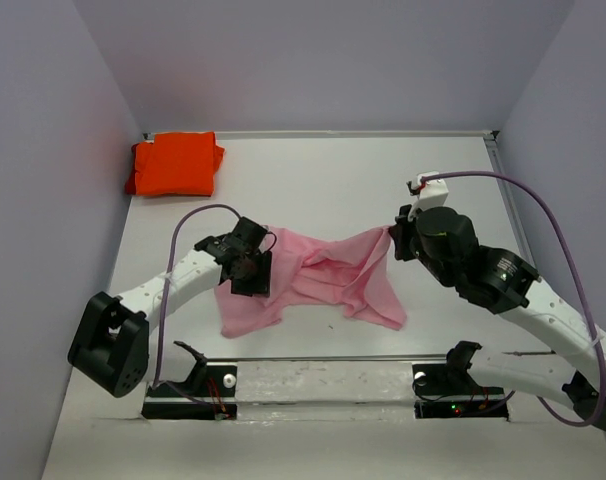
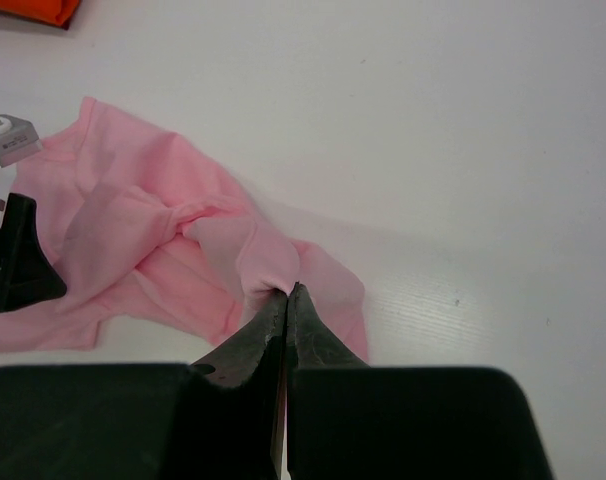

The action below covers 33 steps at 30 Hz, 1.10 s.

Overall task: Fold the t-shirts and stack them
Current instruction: Flatten out the tshirt

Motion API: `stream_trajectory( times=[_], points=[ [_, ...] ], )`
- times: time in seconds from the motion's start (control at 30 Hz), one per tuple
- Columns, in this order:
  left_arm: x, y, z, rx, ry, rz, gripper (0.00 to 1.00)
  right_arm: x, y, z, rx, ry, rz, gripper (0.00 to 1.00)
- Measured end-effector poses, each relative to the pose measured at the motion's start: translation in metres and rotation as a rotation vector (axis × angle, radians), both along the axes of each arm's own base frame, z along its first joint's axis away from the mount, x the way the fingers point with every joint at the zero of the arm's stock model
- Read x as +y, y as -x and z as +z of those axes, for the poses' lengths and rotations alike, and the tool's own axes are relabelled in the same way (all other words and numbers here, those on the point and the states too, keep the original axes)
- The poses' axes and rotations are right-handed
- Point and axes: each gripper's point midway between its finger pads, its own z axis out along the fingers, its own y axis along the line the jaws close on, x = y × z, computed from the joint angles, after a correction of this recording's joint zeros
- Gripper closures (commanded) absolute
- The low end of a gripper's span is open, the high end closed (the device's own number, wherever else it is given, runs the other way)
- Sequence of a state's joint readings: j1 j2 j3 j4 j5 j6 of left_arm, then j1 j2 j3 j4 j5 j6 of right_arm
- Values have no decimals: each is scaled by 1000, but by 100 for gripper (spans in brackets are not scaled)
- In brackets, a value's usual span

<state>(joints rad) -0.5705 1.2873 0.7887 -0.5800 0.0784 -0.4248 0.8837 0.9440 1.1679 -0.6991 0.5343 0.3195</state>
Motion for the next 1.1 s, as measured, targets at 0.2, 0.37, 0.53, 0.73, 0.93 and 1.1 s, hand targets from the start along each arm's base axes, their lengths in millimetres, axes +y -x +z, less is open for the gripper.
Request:
stream_trajectory(
  times=[0.2,0.37,0.53,0.73,0.93,1.1],
  points=[
    [-4,-6,-1,-13,6,-15,48,-3,2,4,-12,-6,3,100],
    [-7,-6,-8,8,6,-28,53,-4,3,6,-15,-6,3,100],
    [-10,-6,-7,4,18,-39,87,-4,3,6,-15,-6,3,100],
    [-14,-7,-6,-1,36,-47,100,-5,2,6,-18,-4,-3,100],
    [-14,-8,-3,-8,40,-48,100,-7,3,8,-24,-9,-7,100],
    [-14,-24,41,-94,34,-43,100,-11,4,9,-28,-6,-19,100]
  ],
)
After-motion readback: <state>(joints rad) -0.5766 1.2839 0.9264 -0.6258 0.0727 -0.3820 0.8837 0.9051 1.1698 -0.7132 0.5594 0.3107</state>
